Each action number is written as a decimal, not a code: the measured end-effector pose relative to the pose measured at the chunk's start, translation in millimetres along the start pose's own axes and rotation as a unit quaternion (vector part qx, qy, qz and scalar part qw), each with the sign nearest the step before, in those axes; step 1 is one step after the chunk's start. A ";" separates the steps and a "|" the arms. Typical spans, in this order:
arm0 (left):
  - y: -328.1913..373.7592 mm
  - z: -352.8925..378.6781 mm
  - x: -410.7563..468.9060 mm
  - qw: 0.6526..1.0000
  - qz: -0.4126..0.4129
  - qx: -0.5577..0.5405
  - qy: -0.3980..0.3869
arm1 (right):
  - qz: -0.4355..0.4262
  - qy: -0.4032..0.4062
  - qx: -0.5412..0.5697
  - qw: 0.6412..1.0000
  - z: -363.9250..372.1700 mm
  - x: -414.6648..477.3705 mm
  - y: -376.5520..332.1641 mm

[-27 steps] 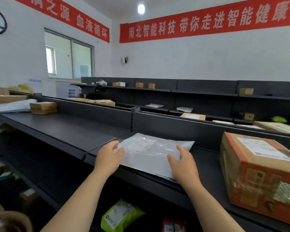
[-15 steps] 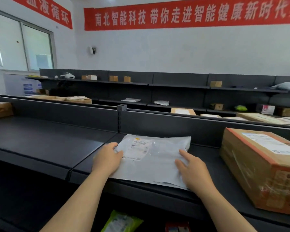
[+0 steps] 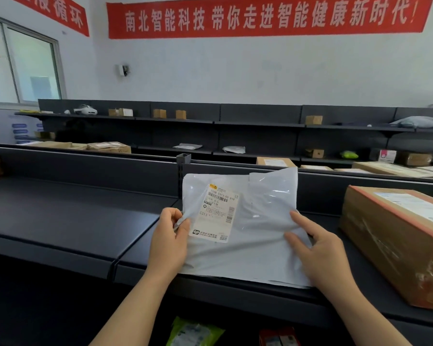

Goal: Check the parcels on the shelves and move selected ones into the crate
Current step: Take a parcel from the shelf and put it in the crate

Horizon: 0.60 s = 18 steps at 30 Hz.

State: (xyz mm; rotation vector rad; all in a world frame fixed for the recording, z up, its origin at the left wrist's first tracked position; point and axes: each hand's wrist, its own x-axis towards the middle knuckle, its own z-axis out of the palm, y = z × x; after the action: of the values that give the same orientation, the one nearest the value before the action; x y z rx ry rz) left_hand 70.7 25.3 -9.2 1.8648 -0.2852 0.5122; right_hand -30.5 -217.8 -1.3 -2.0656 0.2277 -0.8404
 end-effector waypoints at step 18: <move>1.3 -7.8 -9.0 0.991 0.024 -0.119 -0.049 | -0.062 0.049 -0.005 0.997 1.6 -2.2 2.9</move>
State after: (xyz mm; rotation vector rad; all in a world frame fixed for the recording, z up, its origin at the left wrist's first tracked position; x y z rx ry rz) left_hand 60.7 31.6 -10.3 1.6556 -0.4395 0.4009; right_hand -30.7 -217.5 -5.2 -2.0662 0.1584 -1.0192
